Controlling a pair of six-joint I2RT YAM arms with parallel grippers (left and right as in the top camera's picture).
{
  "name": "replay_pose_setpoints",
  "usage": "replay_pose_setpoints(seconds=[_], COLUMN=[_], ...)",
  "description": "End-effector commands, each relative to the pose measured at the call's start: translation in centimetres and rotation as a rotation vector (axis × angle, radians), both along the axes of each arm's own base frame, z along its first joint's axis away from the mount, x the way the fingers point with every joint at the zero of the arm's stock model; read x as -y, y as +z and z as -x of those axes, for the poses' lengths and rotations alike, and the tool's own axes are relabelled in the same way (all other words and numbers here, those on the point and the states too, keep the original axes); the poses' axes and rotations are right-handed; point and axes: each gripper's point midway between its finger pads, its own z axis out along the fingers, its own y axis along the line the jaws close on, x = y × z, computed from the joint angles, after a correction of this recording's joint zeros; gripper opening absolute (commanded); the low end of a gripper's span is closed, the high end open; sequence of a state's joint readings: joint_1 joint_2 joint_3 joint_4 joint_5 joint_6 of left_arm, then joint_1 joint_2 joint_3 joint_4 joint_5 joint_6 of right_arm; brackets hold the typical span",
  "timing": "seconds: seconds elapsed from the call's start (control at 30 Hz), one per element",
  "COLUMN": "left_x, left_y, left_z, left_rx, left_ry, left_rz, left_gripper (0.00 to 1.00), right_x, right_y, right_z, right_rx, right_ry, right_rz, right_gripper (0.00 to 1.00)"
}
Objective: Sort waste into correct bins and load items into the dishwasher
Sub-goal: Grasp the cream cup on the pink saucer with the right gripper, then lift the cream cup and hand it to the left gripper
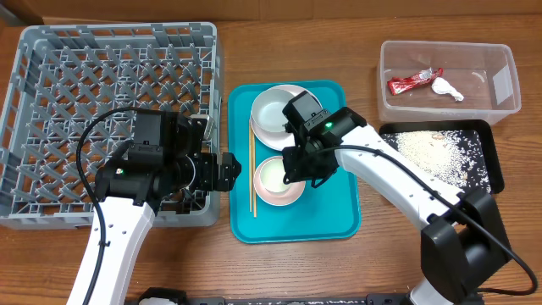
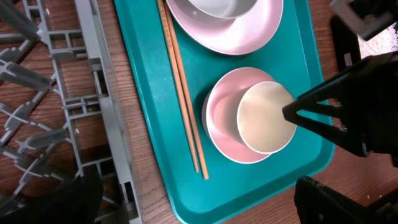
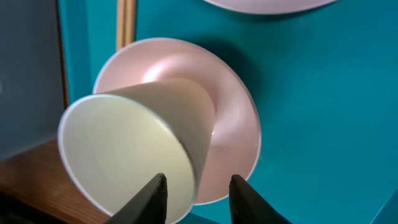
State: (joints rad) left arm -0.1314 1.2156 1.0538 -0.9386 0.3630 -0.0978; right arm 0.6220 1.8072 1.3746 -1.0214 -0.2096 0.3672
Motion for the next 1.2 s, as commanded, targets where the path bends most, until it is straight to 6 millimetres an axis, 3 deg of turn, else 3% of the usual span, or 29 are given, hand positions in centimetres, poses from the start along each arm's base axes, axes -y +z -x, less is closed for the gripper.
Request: replay_pose_setpoints(seconds=[0.0,0.1,0.23,0.3,0.33,0.43,0.5,0.57,0.6,0.7,0.87,0.93,0.97,1.07,1.17], left_x=[0.1,0.2,0.2,0.2,0.2,0.2,0.5,1.3,1.5,3.4,6.7,8.7,9.2,10.6,11.3], left_y=[0.8,0.8,0.9,0.9,0.9,1.0,1.0,1.5,1.7,3.4,7.7,11.2,12.2,14.2,14.9], left_z=[-0.4,-0.4,-0.5,-0.5,-0.5,-0.6,-0.6,-0.6,-0.7,-1.3,-2.4,-2.9,-3.2,-3.7,-3.8], left_rx=[0.033,0.026,0.030,0.022,0.022,0.029,0.029,0.039,0.044,0.100,0.195,0.250,0.251,0.193,0.131], left_ry=[-0.019,-0.008,-0.008,0.008,0.008,0.007,0.000,-0.024,-0.033,-0.093,-0.181,-0.261,-0.277,-0.347,-0.421], left_rz=[-0.010,-0.001,0.000,0.007,0.007,0.009,0.022,0.069,0.083,0.189,0.438,0.613,0.674,0.847,0.945], left_gripper=[1.00,1.00,1.00,1.00,0.96,0.73,0.71,0.64,0.64,0.65,0.75,0.91,0.99,1.00,1.00], right_x=[0.2,0.2,0.2,0.3,0.3,0.4,0.1,0.6,1.1,5.0,6.2,6.1,6.1,5.6,5.5], right_y=[-0.8,-0.9,-1.2,-1.4,-1.3,-0.4,0.9,5.5,6.7,13.3,19.0,23.0,24.0,26.4,27.4], right_z=[0.4,0.4,0.4,0.5,0.5,0.0,-0.3,-1.6,-2.1,-4.6,-5.7,-5.4,-5.1,-3.9,-3.4], right_rx=[-0.014,-0.015,-0.014,-0.019,-0.017,-0.012,-0.006,0.057,0.081,0.211,0.235,0.270,0.272,0.291,0.302], right_ry=[-0.006,-0.006,-0.006,-0.007,-0.006,-0.021,-0.014,-0.021,-0.034,-0.108,-0.027,0.101,0.140,0.266,0.317], right_rz=[0.007,0.008,0.007,0.011,0.009,-0.016,-0.057,-0.146,-0.158,-0.265,-0.696,-0.997,-1.075,-1.228,-1.278], right_gripper=[0.30,0.28,0.18,0.09,0.06,0.04,0.04,0.04,0.04,0.04,0.04,0.04,0.04,0.04,0.04])
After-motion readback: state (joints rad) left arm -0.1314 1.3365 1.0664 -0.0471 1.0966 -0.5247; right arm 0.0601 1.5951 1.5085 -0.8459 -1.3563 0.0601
